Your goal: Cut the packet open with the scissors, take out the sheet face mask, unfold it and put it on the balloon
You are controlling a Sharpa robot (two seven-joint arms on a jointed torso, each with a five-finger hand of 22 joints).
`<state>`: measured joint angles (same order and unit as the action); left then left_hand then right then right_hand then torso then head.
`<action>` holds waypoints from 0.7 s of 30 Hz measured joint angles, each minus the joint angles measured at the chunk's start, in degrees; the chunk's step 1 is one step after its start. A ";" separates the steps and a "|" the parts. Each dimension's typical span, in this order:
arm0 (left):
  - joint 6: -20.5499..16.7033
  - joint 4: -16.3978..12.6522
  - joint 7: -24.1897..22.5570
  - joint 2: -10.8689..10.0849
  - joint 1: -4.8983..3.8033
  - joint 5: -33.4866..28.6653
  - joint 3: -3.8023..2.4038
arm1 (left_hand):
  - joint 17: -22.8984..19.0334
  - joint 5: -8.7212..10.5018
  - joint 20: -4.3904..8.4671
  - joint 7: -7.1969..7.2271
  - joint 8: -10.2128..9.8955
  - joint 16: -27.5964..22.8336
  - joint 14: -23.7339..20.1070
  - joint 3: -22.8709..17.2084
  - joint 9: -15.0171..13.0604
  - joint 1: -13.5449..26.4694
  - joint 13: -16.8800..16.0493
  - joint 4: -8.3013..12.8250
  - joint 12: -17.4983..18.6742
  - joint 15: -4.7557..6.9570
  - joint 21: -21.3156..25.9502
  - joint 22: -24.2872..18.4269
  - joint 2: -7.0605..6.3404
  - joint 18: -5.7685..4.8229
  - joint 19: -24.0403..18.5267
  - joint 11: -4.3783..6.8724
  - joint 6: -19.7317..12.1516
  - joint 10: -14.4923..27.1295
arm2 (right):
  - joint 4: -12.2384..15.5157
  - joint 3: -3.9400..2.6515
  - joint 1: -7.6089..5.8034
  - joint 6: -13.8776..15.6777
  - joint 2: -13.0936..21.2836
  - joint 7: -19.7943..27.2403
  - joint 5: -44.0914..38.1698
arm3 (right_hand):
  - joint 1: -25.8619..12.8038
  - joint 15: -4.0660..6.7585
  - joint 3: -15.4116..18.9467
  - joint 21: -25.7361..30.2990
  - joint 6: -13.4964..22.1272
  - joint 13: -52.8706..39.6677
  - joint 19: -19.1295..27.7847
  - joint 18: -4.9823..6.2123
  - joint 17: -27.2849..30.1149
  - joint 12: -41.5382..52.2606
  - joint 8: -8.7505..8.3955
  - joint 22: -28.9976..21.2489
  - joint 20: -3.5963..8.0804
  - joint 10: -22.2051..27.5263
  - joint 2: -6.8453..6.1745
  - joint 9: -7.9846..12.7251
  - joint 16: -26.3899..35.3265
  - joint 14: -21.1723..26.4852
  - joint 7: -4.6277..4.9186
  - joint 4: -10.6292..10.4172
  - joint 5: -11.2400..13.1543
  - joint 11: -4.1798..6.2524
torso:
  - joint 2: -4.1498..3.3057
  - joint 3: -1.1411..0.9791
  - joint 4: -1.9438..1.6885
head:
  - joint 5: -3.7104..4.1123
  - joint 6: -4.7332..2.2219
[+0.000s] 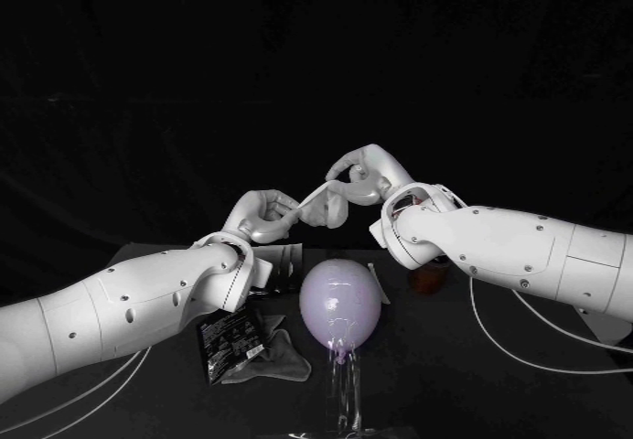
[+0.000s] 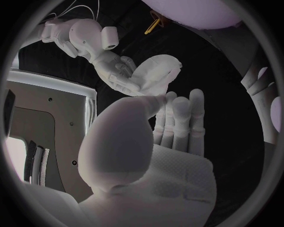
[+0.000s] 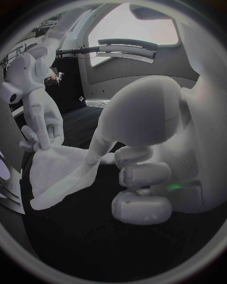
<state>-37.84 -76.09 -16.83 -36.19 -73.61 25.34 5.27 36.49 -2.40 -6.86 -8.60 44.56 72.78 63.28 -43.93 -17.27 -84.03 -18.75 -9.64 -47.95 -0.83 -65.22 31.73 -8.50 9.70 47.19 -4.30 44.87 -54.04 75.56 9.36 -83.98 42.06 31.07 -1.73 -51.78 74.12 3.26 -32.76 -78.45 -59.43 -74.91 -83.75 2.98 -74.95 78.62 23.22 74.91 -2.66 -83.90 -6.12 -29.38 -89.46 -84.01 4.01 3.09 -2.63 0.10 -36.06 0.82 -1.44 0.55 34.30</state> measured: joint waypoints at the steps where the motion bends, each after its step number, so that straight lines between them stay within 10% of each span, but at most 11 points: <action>1: -0.03 -0.04 -0.03 -0.17 -0.02 -0.06 -0.04 | 0.00 -0.11 0.00 -0.05 0.00 0.14 0.00 -0.53 0.00 0.58 -0.09 0.25 -0.23 0.00 -0.20 0.08 -0.07 -0.01 0.00 0.09 -0.11 0.09 | 0.06 0.02 0.01 -0.16 0.11 0.00 -0.04 | 0.00 0.00 0.00 0.02 0.00 -0.01 0.00 0.00 0.00 -0.14 0.00 0.00 0.00 0.00 0.00 0.00 0.01 0.00 0.00 0.00 0.00 0.00 | 0.01 0.00 -0.01 | 0.00 -0.03; 21: 0.01 -0.80 -0.27 -1.76 -0.83 -0.35 -0.54 | 0.43 -0.22 0.21 0.21 0.35 0.66 0.43 -2.66 0.00 2.26 -0.72 2.06 -0.88 0.01 -1.06 0.68 -0.48 -0.06 -0.21 -0.12 -0.38 0.29 | -0.28 0.54 0.31 -3.56 1.23 -0.94 -3.15 | 0.00 0.00 -0.15 0.29 0.18 -0.03 0.09 -0.01 0.04 -0.80 -0.02 0.03 0.07 0.01 0.00 0.23 0.40 0.00 0.16 0.15 0.00 0.00 | -0.02 0.00 -0.01 | -0.06 0.05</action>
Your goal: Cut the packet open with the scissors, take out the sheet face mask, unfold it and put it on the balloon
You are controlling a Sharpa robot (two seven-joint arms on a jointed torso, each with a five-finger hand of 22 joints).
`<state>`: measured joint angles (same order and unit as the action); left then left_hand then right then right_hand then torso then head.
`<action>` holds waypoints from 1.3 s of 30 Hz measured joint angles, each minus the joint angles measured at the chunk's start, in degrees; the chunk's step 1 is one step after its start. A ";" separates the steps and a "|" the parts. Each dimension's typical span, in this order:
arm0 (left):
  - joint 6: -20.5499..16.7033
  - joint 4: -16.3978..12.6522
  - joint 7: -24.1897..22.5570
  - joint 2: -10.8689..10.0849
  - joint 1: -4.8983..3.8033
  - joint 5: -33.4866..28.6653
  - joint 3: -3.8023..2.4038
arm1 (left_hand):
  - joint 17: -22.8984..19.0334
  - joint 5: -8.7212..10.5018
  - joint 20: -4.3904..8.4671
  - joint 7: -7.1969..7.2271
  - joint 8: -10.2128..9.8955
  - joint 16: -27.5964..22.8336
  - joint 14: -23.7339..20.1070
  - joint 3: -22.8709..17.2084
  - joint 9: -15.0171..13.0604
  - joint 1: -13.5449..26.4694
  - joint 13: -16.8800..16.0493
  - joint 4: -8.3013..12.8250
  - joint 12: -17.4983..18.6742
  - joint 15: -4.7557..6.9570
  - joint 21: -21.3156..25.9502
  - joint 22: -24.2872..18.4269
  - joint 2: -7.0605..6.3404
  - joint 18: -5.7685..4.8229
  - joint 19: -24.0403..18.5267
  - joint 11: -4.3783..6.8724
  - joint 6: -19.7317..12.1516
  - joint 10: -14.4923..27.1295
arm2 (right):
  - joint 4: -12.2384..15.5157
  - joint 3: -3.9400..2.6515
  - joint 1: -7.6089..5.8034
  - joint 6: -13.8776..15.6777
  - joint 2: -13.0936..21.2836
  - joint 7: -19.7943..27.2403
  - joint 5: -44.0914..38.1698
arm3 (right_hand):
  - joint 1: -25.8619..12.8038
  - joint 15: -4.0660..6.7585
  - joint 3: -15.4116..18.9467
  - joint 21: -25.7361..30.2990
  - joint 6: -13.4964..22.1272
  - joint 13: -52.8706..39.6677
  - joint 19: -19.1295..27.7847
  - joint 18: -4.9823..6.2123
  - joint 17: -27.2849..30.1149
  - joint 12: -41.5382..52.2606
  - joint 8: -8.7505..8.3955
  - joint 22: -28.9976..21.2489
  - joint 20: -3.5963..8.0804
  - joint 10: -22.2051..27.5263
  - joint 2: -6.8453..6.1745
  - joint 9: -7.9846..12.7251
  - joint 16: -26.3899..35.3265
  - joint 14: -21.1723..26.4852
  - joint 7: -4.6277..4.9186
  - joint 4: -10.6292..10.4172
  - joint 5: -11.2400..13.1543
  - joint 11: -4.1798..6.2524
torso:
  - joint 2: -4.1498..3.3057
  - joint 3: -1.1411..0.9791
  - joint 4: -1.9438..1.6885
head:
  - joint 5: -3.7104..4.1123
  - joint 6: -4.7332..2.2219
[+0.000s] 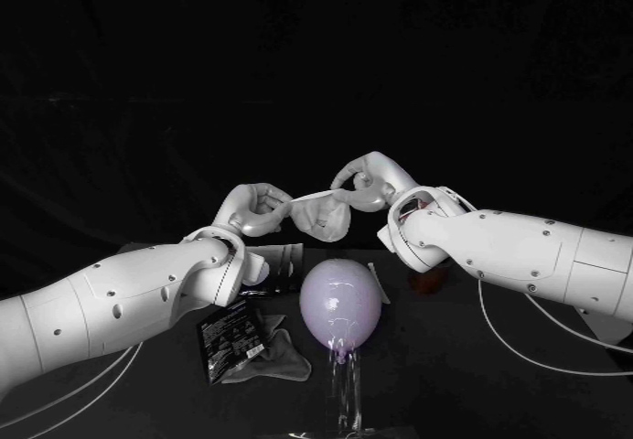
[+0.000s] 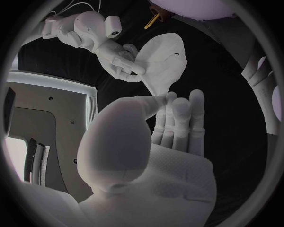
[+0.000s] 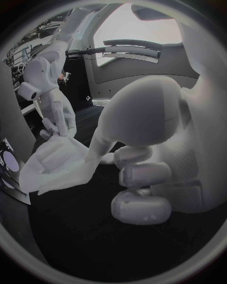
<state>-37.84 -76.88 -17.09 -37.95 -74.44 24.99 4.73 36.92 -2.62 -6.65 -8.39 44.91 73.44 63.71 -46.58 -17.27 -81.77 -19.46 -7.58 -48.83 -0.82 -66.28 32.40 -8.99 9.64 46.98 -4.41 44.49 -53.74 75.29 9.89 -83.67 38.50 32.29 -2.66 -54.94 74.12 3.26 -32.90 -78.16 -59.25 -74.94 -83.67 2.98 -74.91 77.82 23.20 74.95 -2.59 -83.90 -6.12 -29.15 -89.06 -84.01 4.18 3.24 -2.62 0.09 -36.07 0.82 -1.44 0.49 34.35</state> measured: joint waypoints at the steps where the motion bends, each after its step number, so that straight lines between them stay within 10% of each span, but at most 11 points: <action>1: 0.01 0.02 0.02 -0.04 -0.08 0.00 -0.02 | 0.05 0.00 0.00 0.00 0.00 0.00 0.00 0.00 0.00 0.00 0.00 0.00 -0.13 0.00 0.00 0.01 0.00 -0.01 0.00 0.00 0.00 0.00 | 0.01 0.00 0.01 -0.13 0.07 -0.06 -0.12 | 0.00 0.00 -0.01 0.00 0.00 0.01 0.00 0.00 0.00 0.00 0.00 0.00 0.00 0.00 0.00 0.01 0.09 0.00 0.00 0.01 0.00 0.00 | 0.00 -0.01 0.01 | -0.01 0.02; 39: 1.82 0.40 1.80 -0.07 -0.56 0.27 -0.05 | 0.78 0.02 -0.01 0.26 1.00 0.49 0.70 -0.77 0.00 1.13 -0.19 0.80 -0.58 0.09 -0.67 0.34 -0.70 0.27 0.01 0.20 -0.28 0.20 | 0.45 0.04 0.06 -1.50 0.36 -0.89 -1.37 | 0.00 0.00 -0.15 0.53 0.74 0.01 0.11 -0.01 0.00 -0.57 0.07 0.00 -0.10 0.61 0.00 0.16 0.40 0.01 0.51 0.16 0.00 -0.59 | 0.01 0.01 -0.03 | -0.05 0.08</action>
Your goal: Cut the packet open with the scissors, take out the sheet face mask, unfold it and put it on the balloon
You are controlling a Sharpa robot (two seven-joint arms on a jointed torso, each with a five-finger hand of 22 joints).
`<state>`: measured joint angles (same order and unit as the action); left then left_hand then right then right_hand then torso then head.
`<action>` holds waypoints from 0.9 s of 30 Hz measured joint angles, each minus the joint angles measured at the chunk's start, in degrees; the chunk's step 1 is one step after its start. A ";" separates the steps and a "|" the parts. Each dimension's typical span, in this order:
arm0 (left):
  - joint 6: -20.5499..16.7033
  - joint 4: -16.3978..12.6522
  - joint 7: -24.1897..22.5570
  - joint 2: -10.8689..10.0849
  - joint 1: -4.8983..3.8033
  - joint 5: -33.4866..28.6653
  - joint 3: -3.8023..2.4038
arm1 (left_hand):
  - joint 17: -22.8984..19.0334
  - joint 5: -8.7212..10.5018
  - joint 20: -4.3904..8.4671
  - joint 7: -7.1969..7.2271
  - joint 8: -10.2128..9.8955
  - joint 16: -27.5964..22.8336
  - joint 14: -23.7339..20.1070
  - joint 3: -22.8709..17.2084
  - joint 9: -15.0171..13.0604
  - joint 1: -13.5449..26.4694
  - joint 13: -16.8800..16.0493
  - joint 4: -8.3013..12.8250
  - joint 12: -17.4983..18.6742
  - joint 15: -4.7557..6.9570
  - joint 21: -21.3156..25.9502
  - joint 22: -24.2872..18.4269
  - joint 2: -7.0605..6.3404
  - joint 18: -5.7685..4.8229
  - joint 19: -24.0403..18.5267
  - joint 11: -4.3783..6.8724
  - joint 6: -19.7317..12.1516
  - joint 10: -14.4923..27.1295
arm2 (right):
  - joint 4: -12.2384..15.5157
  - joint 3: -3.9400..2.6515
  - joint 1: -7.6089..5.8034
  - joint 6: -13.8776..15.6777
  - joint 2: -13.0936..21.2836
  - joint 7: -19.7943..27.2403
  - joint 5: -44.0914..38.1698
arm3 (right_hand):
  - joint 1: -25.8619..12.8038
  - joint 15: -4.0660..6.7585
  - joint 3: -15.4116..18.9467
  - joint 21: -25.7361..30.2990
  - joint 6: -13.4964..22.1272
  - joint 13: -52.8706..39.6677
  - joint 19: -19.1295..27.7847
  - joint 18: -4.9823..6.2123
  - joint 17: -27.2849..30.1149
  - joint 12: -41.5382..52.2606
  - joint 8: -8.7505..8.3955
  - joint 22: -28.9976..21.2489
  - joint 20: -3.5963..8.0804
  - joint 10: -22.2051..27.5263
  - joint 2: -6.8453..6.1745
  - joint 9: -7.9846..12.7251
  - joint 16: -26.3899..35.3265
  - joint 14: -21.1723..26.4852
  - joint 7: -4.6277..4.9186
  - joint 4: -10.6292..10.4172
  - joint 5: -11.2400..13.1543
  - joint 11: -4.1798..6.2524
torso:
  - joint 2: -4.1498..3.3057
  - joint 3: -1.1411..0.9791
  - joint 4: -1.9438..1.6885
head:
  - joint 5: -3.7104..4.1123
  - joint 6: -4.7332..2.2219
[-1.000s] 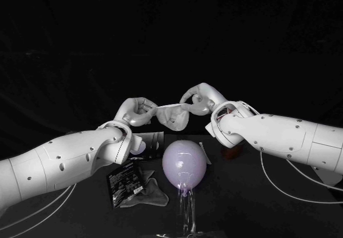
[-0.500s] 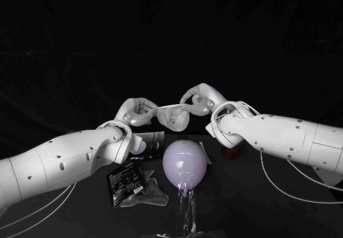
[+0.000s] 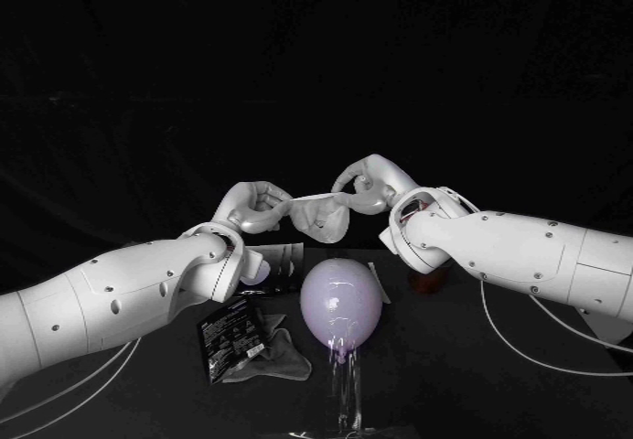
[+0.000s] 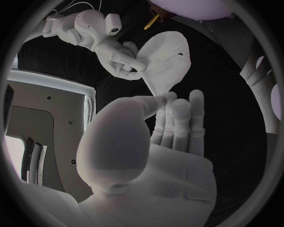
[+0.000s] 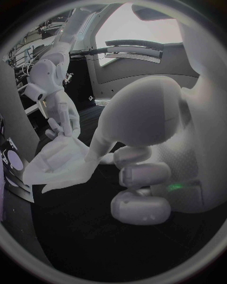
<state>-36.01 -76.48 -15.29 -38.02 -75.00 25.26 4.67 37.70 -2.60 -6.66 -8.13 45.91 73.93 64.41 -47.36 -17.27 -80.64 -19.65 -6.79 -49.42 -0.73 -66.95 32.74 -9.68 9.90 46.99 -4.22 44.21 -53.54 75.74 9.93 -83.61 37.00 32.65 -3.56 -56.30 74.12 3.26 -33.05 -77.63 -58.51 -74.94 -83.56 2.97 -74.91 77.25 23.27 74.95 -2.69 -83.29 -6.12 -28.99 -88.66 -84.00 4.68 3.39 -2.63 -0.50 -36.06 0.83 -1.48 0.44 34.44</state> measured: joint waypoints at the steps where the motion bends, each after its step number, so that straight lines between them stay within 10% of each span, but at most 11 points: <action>1: 0.04 0.00 0.02 0.02 -0.02 0.01 0.00 | 0.00 0.00 0.00 0.00 0.00 0.00 0.00 0.00 0.00 0.00 0.00 0.00 0.00 0.00 0.00 0.00 0.00 -0.01 0.00 0.00 0.00 0.00 | -0.06 0.00 0.00 -0.11 -0.05 -0.04 0.00 | 0.00 -0.09 0.00 0.29 0.00 0.00 0.14 0.00 0.00 -0.43 0.00 0.00 -0.14 0.20 0.00 0.08 0.00 0.09 0.00 0.00 0.00 0.20 | 0.00 0.00 0.00 | 0.00 -0.03; 27: 2.23 0.70 1.46 0.92 -4.55 1.81 -0.01 | 0.99 -0.06 0.00 -0.01 0.11 0.56 0.41 -0.39 0.00 0.22 -0.05 0.40 0.00 0.00 -0.23 0.20 -0.23 -0.19 0.00 0.00 0.01 0.00 | 0.64 0.20 0.42 -2.27 0.63 -0.94 -1.13 | -0.70 -0.31 0.73 0.60 0.90 -0.01 0.71 -0.01 0.00 -2.89 -1.02 -0.04 -0.71 2.27 -0.33 1.00 0.65 -0.11 0.33 0.08 -0.01 -0.46 | 0.03 -0.03 0.07 | -0.32 -0.14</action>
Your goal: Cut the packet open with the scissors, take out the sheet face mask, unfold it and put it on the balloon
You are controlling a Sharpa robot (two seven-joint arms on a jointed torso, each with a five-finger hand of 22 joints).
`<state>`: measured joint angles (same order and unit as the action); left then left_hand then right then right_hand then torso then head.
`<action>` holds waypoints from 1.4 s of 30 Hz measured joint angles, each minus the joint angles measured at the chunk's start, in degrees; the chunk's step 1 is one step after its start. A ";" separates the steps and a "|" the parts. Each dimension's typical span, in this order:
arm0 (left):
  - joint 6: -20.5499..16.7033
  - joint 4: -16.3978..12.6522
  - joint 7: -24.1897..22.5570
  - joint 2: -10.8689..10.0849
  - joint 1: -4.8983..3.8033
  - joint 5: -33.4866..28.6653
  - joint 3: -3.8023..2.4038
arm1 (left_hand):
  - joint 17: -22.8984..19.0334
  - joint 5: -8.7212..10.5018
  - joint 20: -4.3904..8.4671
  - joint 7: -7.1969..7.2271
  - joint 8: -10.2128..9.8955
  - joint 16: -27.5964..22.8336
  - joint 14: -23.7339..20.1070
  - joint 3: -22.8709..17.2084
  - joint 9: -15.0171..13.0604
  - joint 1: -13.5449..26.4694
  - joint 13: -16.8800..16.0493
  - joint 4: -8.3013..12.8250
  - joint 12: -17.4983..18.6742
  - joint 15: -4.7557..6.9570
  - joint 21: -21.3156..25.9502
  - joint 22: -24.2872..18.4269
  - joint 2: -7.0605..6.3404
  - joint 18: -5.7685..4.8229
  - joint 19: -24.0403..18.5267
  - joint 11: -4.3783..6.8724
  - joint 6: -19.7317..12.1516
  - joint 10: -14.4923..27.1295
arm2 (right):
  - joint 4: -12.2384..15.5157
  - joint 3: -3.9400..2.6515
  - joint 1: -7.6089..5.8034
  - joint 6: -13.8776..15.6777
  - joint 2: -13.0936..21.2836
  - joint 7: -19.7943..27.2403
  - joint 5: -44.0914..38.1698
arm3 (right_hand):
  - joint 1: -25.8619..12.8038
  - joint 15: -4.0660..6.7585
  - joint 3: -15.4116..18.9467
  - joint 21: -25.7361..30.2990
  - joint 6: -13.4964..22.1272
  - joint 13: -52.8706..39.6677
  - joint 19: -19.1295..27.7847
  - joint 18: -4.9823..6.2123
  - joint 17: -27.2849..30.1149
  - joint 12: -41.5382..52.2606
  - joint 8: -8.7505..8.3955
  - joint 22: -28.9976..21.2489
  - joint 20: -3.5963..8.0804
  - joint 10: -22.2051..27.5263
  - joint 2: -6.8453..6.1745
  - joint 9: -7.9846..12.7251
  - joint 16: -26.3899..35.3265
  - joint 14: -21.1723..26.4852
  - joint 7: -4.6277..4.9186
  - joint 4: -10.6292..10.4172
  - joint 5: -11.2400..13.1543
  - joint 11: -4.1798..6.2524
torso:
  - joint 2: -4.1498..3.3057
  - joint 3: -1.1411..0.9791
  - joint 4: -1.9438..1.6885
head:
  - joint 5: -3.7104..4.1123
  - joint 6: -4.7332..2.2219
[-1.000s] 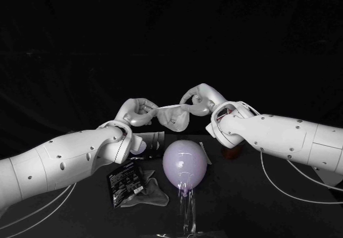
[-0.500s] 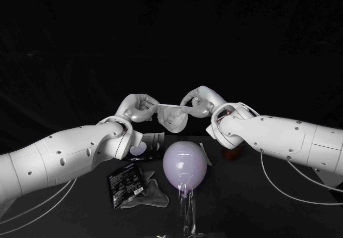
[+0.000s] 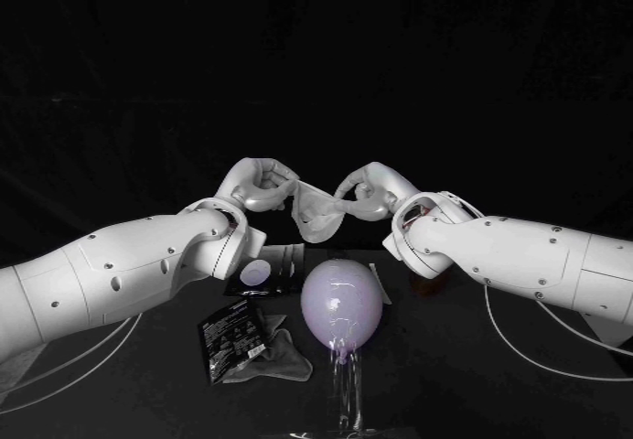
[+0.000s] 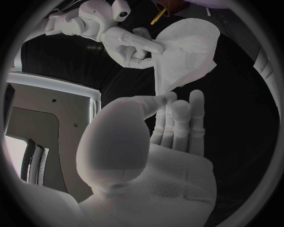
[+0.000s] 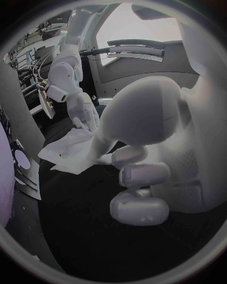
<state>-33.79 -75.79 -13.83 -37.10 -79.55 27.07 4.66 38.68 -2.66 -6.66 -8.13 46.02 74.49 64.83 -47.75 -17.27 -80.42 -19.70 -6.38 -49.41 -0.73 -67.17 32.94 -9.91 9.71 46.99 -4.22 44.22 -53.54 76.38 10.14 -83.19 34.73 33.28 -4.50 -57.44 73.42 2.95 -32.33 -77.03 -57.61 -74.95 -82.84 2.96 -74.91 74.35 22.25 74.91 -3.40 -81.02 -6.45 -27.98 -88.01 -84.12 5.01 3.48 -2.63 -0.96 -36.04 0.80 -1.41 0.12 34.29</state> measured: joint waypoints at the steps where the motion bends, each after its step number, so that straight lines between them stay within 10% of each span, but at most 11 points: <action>1: 0.14 0.01 0.12 0.02 -0.04 0.10 0.00 | 0.06 0.00 0.00 0.00 0.00 0.00 0.00 0.00 0.00 0.01 0.00 0.00 0.00 0.00 0.00 0.00 0.00 0.00 0.00 0.00 0.00 0.00 | 0.04 0.00 0.01 0.02 0.04 0.00 -0.03 | 0.03 0.00 0.00 -0.31 -0.17 0.00 -0.02 0.00 0.00 0.31 0.03 0.00 -0.02 -0.27 0.28 -0.03 -0.17 0.00 -0.17 0.00 0.00 0.27 | 0.00 -0.01 0.00 | 0.00 0.01; 27: 2.30 0.16 2.45 -0.21 -0.29 1.40 0.02 | 0.45 0.03 0.00 -0.01 -0.14 0.24 0.41 -0.23 -0.01 0.49 -0.05 0.24 0.00 0.02 -0.24 0.12 -0.03 -0.05 0.00 0.00 0.02 0.00 | 0.36 0.02 0.07 2.15 0.44 1.02 -0.14 | 0.53 0.00 -0.66 -1.56 -0.29 0.02 -0.86 -0.01 -0.04 1.68 1.15 0.02 0.01 -1.83 1.86 -0.64 -0.85 0.00 -0.52 0.00 0.13 0.90 | -0.02 0.03 -0.08 | 0.07 -0.21; 36: 2.79 0.09 2.63 -0.03 -0.30 1.57 0.02 | 0.93 0.06 0.00 -0.02 0.05 0.54 0.55 -0.48 -0.01 0.49 -0.06 0.49 0.00 0.15 -0.44 0.29 -0.02 -0.06 0.00 0.00 0.02 0.00 | -0.19 0.02 0.07 -0.16 -0.33 0.20 -0.46 | -4.15 -2.67 3.31 6.56 6.90 1.08 3.28 -0.02 -0.03 -9.50 -4.13 -0.01 -1.86 6.46 -2.81 2.35 3.19 0.20 3.60 -2.18 0.09 -2.77 | -0.02 0.03 -0.03 | 0.02 -0.29; 42: 3.04 0.14 2.63 0.28 -0.30 1.63 0.02 | 1.39 0.00 0.22 -0.09 0.06 0.88 0.93 -0.63 -0.01 0.49 -0.10 0.64 0.00 0.13 -0.49 0.43 -0.03 -0.09 -0.22 0.00 0.09 0.00 | -0.38 0.02 0.07 -2.80 -0.95 -0.93 -1.75 | -4.74 -3.00 4.80 6.84 7.59 1.50 3.70 -0.02 0.01 -9.63 -4.98 0.01 -2.28 7.13 -3.42 3.05 3.35 0.06 4.10 -3.05 0.09 -3.45 | -0.03 0.03 -0.05 | 0.05 -0.22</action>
<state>-30.74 -75.65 -11.20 -36.83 -79.85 28.70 4.68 40.08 -2.66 -6.44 -8.22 46.08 75.37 65.76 -48.38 -17.28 -79.94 -19.80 -5.74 -49.41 -0.60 -67.67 33.37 -9.94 9.63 46.78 -4.22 44.31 -53.55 76.00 10.16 -83.11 31.93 32.33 -5.43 -59.19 68.68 -0.05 -27.53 -70.19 -50.03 -73.45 -79.14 2.94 -74.91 64.72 17.27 74.92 -5.68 -73.89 -9.87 -24.93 -84.66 -84.06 9.11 0.43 -2.54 -4.41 -36.06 0.83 -1.47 0.18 34.07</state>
